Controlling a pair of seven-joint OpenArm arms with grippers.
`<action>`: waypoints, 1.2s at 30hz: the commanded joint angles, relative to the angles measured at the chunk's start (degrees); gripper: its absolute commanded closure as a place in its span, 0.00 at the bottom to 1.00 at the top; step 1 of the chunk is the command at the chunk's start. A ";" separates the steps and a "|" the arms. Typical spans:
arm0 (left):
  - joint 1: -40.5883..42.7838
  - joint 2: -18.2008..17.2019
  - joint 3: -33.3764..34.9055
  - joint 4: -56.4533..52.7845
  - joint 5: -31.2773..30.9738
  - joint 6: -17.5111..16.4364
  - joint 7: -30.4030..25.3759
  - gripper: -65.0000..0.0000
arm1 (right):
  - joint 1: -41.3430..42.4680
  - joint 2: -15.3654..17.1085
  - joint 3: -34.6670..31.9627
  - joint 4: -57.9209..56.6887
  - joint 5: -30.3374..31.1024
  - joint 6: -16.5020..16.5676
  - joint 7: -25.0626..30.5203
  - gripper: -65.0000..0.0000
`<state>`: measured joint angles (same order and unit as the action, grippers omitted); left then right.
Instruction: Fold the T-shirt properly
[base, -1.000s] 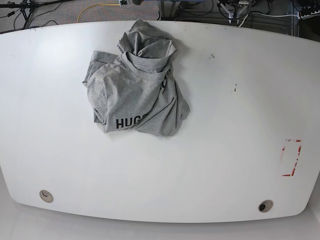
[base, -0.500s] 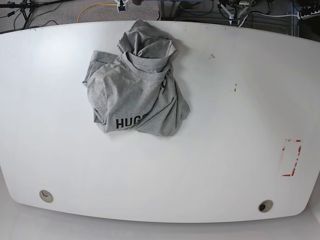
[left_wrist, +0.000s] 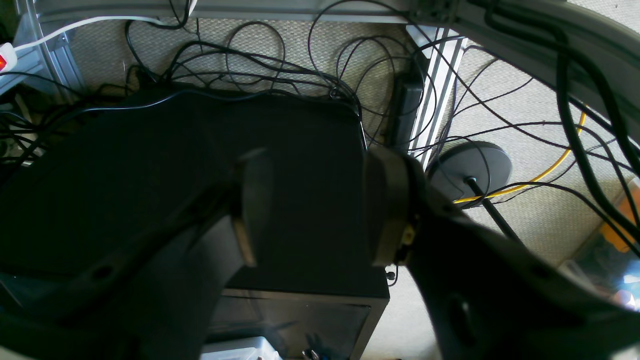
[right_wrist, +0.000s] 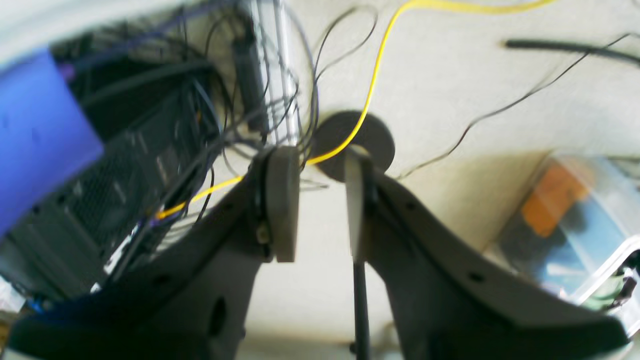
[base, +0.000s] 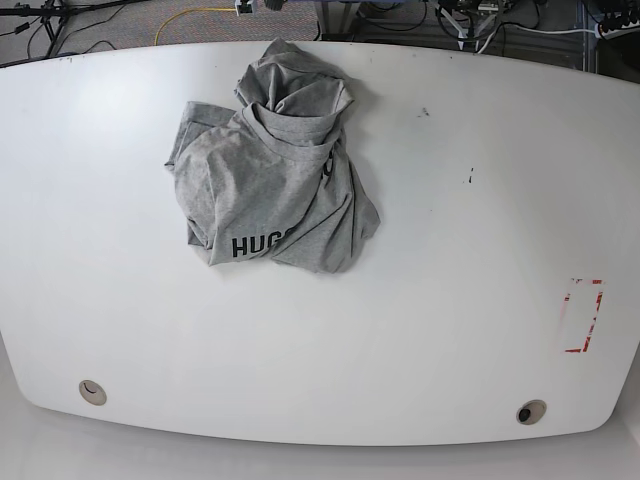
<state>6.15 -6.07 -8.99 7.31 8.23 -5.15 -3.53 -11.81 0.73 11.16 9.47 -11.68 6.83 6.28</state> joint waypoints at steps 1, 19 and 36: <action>0.13 -0.47 -0.07 0.01 0.42 -0.05 -0.30 0.57 | 0.05 0.37 -0.10 -0.02 0.01 0.01 0.52 0.77; -0.34 -0.71 0.06 -0.16 0.52 -0.01 -0.48 0.57 | 0.16 0.69 -0.49 0.08 0.28 0.09 0.34 0.77; -0.66 -0.79 0.02 -0.05 0.79 0.12 -0.47 0.58 | -0.99 0.68 -0.61 2.14 0.32 0.03 0.00 0.77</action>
<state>5.52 -6.35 -8.99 7.07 8.86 -5.15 -3.97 -12.10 1.30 10.48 11.31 -11.64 6.83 6.42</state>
